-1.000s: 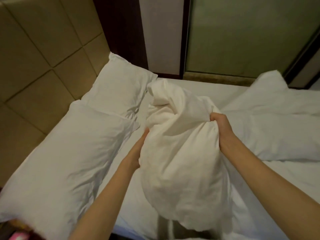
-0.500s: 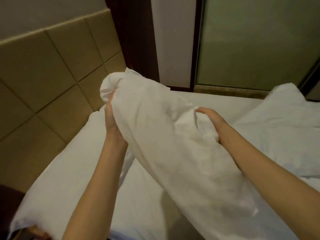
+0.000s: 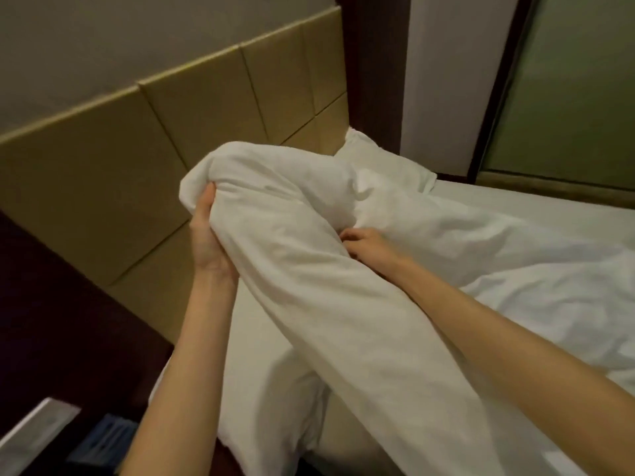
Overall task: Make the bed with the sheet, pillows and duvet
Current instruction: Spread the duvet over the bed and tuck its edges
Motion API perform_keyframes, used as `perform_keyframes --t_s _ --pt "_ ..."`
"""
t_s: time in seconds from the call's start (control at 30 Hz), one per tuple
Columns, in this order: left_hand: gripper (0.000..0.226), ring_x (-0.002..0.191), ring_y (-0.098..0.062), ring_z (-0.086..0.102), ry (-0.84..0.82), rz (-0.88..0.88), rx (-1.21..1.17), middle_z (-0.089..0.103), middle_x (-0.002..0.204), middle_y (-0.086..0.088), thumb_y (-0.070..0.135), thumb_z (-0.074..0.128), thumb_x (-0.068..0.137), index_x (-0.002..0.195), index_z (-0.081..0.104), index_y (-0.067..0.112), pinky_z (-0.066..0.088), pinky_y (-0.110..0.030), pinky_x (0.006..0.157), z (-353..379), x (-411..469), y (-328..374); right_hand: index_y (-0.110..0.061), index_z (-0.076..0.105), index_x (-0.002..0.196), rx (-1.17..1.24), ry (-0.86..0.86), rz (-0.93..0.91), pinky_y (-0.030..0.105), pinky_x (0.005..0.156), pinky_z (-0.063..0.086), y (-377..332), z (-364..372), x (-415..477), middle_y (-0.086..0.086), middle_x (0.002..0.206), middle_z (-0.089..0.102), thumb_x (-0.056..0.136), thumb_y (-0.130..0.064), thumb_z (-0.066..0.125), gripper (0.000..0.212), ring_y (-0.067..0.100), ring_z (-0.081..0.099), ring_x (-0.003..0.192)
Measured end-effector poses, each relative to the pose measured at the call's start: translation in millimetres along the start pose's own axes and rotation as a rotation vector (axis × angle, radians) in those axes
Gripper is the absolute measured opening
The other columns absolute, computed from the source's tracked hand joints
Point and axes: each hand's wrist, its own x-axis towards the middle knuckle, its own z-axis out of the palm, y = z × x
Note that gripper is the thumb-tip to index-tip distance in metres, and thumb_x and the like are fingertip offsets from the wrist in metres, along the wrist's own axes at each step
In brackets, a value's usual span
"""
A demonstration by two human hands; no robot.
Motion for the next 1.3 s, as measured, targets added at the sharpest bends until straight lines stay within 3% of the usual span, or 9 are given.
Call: perform_keyframes --t_s 0.27,0.4,0.57,0.67,0.77,0.87,0.97,1.1,1.3 --pt "0.032 0.107 -0.028 0.065 0.5 -0.072 0.168 0.067 0.116 -0.015 0.019 0.059 0.09 0.117 0.064 0.003 0.054 -0.036 0.086 -133 -9 -13 -0.023 0.063 0.113 -0.019 -0.284 0.197 0.034 0.093 0.047 50 73 24 0.002 0.119 0.064 0.086 -0.006 0.051 0.034 0.022 0.058 0.108" --pt "0.031 0.082 -0.021 0.066 0.798 -0.203 0.28 0.068 0.1 -0.009 0.012 0.064 0.085 0.113 0.064 0.0 0.055 -0.028 0.062 -197 -35 -41 -0.02 0.056 0.124 -0.033 -0.369 0.274 0.026 0.088 0.039 75 86 21 0.003 0.128 0.055 0.09 -0.012 0.055 0.035 0.021 0.05 0.12" --pt "0.047 0.078 -0.026 0.059 1.055 -0.431 0.615 0.063 0.096 -0.012 0.024 0.071 0.084 0.117 0.057 -0.005 0.046 -0.035 0.073 -273 -67 -69 -0.016 0.063 0.11 -0.041 -0.325 0.302 0.028 0.087 0.043 92 72 19 0.005 0.115 0.062 0.09 -0.012 0.054 0.023 0.019 0.056 0.109" --pt "0.053 0.1 -0.038 0.059 1.019 -0.491 0.889 0.059 0.119 -0.022 0.024 0.064 0.089 0.132 0.047 -0.002 0.047 -0.047 0.086 -286 -71 -79 -0.013 0.065 0.105 0.017 -0.255 0.331 0.029 0.086 0.045 103 61 19 0.008 0.113 0.066 0.091 -0.012 0.051 0.02 0.019 0.06 0.101" --pt "0.044 0.125 -0.039 0.045 0.953 -0.271 1.194 0.043 0.141 -0.02 0.01 0.052 0.094 0.136 0.044 0.0 0.038 -0.046 0.102 -268 -68 -84 -0.011 0.066 0.103 0.048 -0.213 0.361 0.029 0.081 0.046 114 54 17 0.009 0.111 0.068 0.09 -0.012 0.052 0.018 0.019 0.061 0.096" --pt "0.032 0.121 -0.032 0.048 0.732 -0.04 1.349 0.048 0.134 -0.015 0.006 0.045 0.097 0.128 0.053 0.001 0.04 -0.042 0.101 -240 -59 -95 -0.011 0.065 0.101 0.045 -0.187 0.381 0.026 0.075 0.045 124 46 9 0.009 0.108 0.068 0.091 -0.013 0.053 0.016 0.019 0.061 0.093" --pt "0.028 0.114 -0.025 0.052 0.528 0.022 1.335 0.056 0.126 -0.013 0.006 0.046 0.097 0.122 0.057 0.002 0.043 -0.037 0.099 -204 -47 -118 -0.011 0.064 0.1 0.058 -0.149 0.409 0.026 0.074 0.044 138 30 -2 0.007 0.103 0.067 0.091 -0.016 0.054 0.014 0.018 0.06 0.09" --pt "0.025 0.109 -0.022 0.057 0.314 -0.048 1.268 0.062 0.118 -0.008 0.008 0.049 0.095 0.116 0.062 0.007 0.047 -0.039 0.098 -154 -35 -164 -0.012 0.064 0.096 0.07 -0.056 0.445 0.026 0.072 0.044 163 -12 -23 0.007 0.098 0.066 0.09 -0.015 0.056 0.01 0.017 0.059 0.085" --pt "0.023 0.101 -0.018 0.059 -0.003 -0.177 1.289 0.065 0.113 -0.009 0.01 0.052 0.094 0.114 0.064 0.006 0.044 -0.025 0.089 -61 -34 -249 -0.009 0.063 0.096 0.083 0.153 0.509 0.028 0.073 0.046 207 -110 -67 0.011 0.1 0.066 0.089 -0.011 0.055 0.011 0.021 0.06 0.086"
